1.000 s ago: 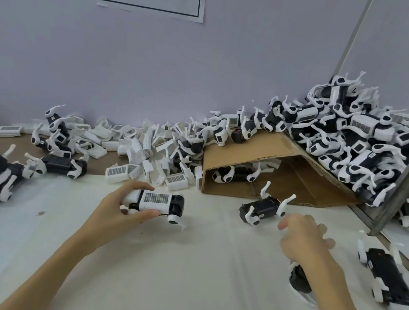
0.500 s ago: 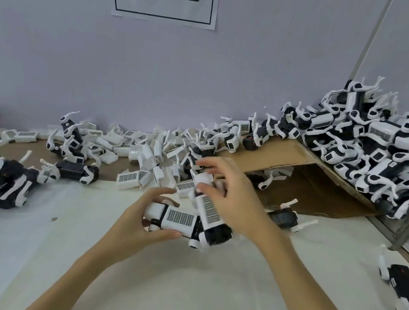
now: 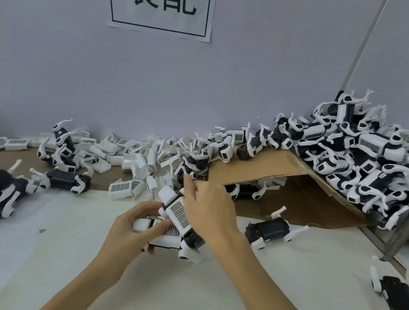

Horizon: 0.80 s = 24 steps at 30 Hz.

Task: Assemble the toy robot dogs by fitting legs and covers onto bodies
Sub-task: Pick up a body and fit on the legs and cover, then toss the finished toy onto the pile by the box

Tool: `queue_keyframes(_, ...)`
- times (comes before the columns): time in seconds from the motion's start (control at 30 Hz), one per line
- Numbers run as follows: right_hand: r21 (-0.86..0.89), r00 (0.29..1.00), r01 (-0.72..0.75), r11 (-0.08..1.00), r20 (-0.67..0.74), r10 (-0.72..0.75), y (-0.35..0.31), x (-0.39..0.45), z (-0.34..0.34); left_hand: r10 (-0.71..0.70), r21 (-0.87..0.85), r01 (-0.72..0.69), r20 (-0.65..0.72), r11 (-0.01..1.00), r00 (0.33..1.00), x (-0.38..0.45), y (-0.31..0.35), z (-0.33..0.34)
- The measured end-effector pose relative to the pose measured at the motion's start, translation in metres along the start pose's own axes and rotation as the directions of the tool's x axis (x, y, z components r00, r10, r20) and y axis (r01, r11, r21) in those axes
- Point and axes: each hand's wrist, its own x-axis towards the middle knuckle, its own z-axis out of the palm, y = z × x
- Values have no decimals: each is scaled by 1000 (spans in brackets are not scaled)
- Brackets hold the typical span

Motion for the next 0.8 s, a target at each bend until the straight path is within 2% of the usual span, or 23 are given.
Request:
queue_keyframes(0.07, -28, 985, 32, 999, 172, -27, -4, -15, 1, 10, 24, -10, -2, 1000, 1000, 0, -1, 0)
queue_keyframes(0.17, -115, 884, 148, 982, 461, -79, -5, -24, -4, -3, -7, 3, -22, 1000, 1000, 0, -2, 0)
queue_keyframes(0.2, -149, 862, 176, 973, 500, -79, -5, -22, -8, -11, -7, 11, -17, 1000, 1000, 0, -3, -2)
queue_keyframes(0.27, -213, 865, 207, 955, 497, -77, -1, -16, -9, -30, -7, 30, 22, 1000, 999, 1, -6, -6)
queue_keyframes(0.37, -230, 892, 200, 953, 445, -80, -1, -10, -3, -21, -183, 36, 88, 982, 996, 5, -13, -16)
queue_keyframes(0.43, -162, 900, 188, 969, 422, -104, 2, -8, 1, -5, -177, 23, 100, 984, 995, 6, -10, -20)
queue_keyframes(0.5, 0, 914, 116, 993, 390, -107, 10, -5, -3, 52, -137, -44, 55, 990, 997, 9, -5, -22)
queue_keyframes(0.57, 199, 942, 24, 980, 322, -89, 20, -2, -12, 195, -133, -206, -91, 970, 977, 11, 7, -26)
queue_keyframes(0.63, 337, 980, -4, 942, 188, -63, 28, 8, -29, 428, 32, -434, -239, 900, 872, 9, 19, -32)
queue_keyframes(0.67, 381, 993, 3, 924, 106, -47, 31, 20, -41, 526, 171, -498, -266, 850, 808, 8, 22, -35)
queue_keyframes(0.7, 400, 999, 20, 917, 17, -29, 35, 37, -57, 579, 299, -504, -275, 810, 768, 7, 23, -39)
queue_keyframes(0.73, 373, 996, 46, 927, -86, -15, 40, 58, -74, 583, 380, -468, -285, 798, 761, 7, 23, -41)
queue_keyframes(0.8, 204, 948, 103, 974, -317, -34, 52, 107, -115, 563, 455, -414, -263, 789, 784, 9, 21, -40)
